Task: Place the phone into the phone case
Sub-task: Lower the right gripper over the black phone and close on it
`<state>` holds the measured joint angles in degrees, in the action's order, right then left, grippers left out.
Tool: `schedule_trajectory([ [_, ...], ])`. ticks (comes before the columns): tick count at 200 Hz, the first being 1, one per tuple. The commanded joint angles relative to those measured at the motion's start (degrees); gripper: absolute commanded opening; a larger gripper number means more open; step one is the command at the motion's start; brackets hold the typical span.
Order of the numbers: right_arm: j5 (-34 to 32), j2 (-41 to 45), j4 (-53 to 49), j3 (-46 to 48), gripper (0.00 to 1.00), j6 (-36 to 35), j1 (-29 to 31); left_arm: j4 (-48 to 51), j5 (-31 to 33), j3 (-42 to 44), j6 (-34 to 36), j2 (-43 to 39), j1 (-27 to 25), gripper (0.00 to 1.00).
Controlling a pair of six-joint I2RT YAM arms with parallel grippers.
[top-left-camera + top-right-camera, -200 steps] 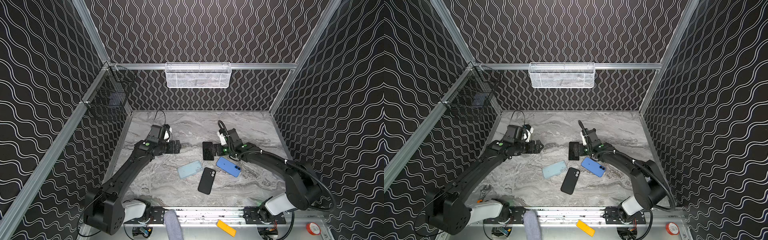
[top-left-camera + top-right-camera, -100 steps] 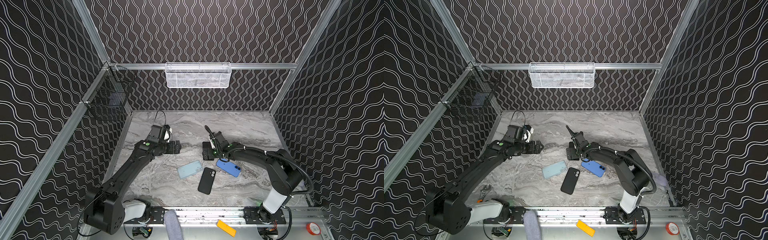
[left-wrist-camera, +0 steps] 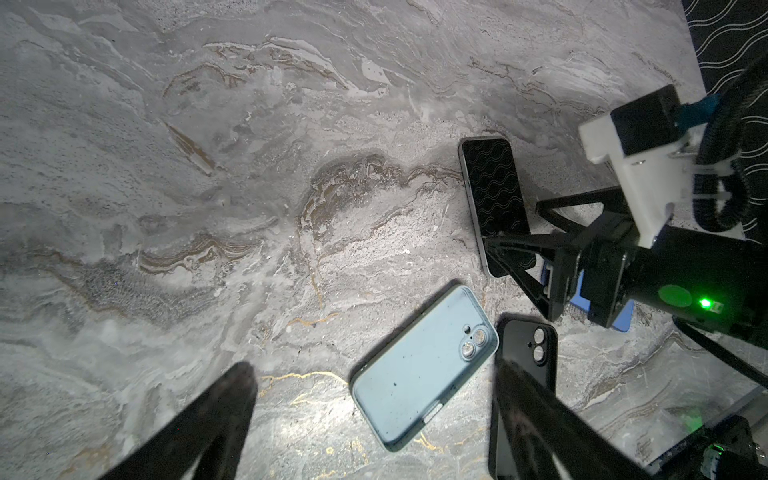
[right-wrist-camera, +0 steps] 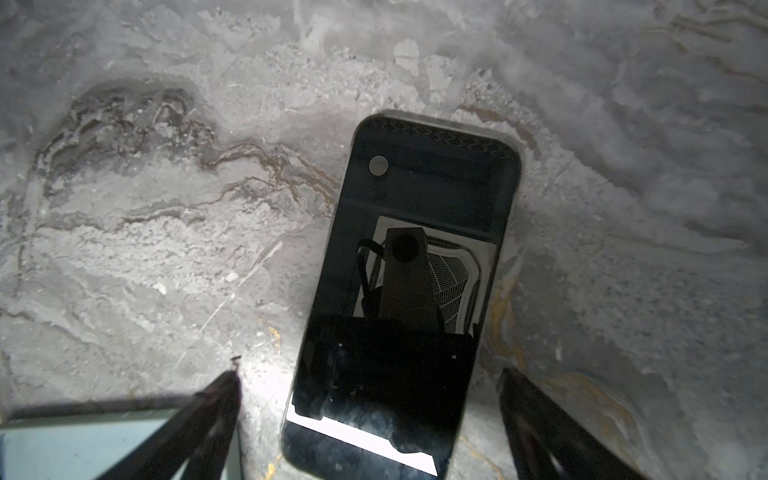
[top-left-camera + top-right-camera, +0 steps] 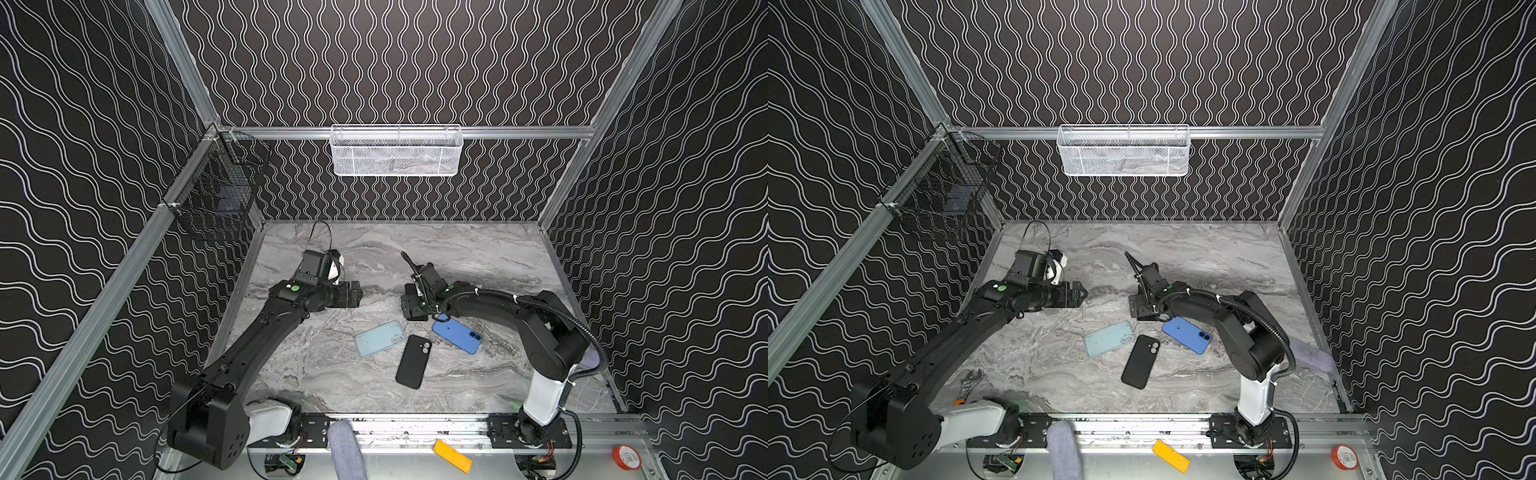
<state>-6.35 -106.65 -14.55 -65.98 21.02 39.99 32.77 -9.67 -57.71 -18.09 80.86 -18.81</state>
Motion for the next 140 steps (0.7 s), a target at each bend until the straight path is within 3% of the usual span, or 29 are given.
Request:
schedule_trajectory([
  [1, -2.2, -0.9, -1.9, -0.8, 0.99, 1.2, 0.3, -0.8, 0.4, -0.3, -0.6, -0.4, -0.1, 0.94],
  [140, -6.3, -4.7, -2.9, -1.3, 0.97, 1.8, 3.0, -0.4, 0.8, -0.3, -1.1, -0.8, -0.1, 0.96],
])
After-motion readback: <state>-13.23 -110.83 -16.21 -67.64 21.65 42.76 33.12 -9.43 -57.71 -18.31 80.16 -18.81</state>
